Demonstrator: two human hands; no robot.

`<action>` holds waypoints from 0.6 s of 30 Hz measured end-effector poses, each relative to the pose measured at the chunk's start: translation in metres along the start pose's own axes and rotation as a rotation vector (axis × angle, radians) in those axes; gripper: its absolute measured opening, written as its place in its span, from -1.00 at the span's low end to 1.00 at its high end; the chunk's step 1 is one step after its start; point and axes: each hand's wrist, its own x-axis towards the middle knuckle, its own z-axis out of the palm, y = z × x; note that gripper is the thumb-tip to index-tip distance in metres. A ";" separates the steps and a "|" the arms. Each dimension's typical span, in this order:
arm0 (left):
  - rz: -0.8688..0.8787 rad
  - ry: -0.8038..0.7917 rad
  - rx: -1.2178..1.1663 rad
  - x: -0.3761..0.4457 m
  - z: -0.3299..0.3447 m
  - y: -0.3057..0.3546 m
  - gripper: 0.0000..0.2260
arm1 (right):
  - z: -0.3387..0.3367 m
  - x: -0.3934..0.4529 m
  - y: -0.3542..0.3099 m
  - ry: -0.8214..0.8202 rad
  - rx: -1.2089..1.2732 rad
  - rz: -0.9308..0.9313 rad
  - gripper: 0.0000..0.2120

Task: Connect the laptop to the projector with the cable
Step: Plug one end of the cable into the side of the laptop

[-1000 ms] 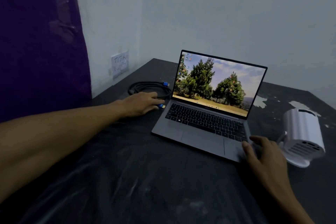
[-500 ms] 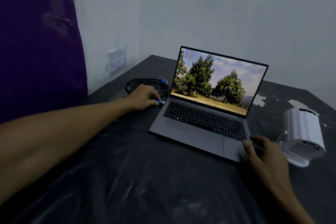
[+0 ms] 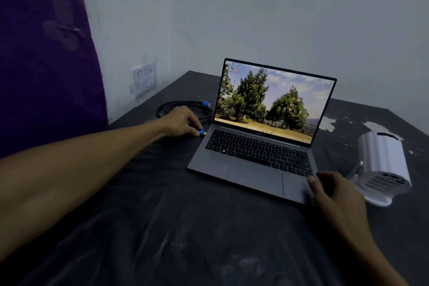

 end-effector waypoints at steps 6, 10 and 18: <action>-0.002 0.039 0.011 0.002 0.002 0.003 -0.79 | -0.002 -0.003 -0.004 -0.005 0.029 0.013 -0.61; 0.013 0.027 0.023 0.002 0.001 0.004 -0.80 | -0.004 -0.002 -0.005 -0.005 0.039 0.010 -0.61; 0.057 -0.048 0.026 -0.001 -0.006 0.001 -0.80 | -0.005 -0.002 -0.007 -0.015 0.054 0.018 -0.63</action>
